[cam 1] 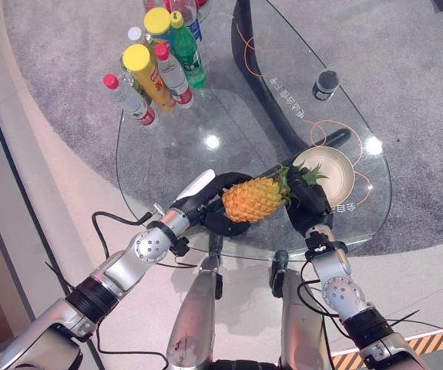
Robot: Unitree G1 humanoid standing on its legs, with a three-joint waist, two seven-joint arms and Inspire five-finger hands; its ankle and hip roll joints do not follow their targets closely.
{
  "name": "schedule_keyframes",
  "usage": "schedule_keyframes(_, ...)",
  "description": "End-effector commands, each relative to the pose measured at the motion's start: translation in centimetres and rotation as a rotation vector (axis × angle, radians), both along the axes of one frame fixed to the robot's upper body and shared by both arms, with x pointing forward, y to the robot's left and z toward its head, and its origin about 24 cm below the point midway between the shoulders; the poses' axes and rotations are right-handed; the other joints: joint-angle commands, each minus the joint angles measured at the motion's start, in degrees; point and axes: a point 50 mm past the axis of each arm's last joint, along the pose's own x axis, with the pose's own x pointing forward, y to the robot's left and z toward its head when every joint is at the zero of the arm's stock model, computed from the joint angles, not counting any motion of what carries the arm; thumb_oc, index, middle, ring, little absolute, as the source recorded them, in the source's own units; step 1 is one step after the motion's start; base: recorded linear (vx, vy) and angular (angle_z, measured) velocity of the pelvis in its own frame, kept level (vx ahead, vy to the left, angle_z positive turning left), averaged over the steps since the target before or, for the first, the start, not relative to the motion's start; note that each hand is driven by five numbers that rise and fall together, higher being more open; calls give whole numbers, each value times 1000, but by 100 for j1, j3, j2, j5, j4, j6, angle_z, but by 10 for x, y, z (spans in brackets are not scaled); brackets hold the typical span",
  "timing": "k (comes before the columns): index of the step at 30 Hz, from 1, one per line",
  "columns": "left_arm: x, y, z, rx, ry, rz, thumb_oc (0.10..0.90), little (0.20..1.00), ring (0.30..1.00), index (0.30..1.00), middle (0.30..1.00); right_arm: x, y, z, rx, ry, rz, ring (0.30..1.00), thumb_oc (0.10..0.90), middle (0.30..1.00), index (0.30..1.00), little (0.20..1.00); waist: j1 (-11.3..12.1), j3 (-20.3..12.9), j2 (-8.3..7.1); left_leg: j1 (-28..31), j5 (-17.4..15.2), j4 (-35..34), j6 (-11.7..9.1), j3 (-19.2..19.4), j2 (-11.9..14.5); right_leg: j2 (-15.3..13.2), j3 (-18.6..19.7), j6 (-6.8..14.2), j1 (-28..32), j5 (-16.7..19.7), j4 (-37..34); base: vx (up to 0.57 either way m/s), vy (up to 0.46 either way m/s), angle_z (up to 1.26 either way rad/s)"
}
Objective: Pick up the fruit to the plate
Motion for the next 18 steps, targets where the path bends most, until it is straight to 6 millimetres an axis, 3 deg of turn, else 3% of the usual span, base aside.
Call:
schedule_keyframes(1,-17,-40,21,9,-110,-217,100,200,300,300,300,8,58,104,77,-474,241,300,100,300,300,200,-192,-65,-136,36,-855,1113,464,188,-528,77,-134,142,475,1643,-1749,0,0,0)
schedule_keyframes(7,-14,-37,20,-18,-92,-181,100,200,300,300,300,9,55,103,77,-466,225,300,100,300,300,200,-189,-65,-143,59,-851,1093,459,189,-526,86,-149,137,498,1631,-1751,0,0,0)
schedule_keyframes(8,-14,-37,20,-20,-90,-179,484,584,629,629,629,9,55,103,77,-466,225,300,100,300,300,200,-190,-65,-142,61,-850,1091,459,189,-526,87,-150,137,500,1630,-1752,0,0,0)
schedule_keyframes(9,-13,-37,18,-23,-84,-172,800,900,900,900,900,9,55,102,77,-466,223,300,100,300,300,200,-188,-65,-144,66,-849,1086,460,187,-528,90,-153,136,501,1630,-1751,0,0,0)
schedule_keyframes(18,-12,-35,17,-33,-87,-139,800,900,900,900,900,9,53,102,75,-465,215,300,100,300,300,200,-184,-65,-143,71,-841,1075,456,177,-530,94,-175,122,502,1627,-1750,0,0,0)
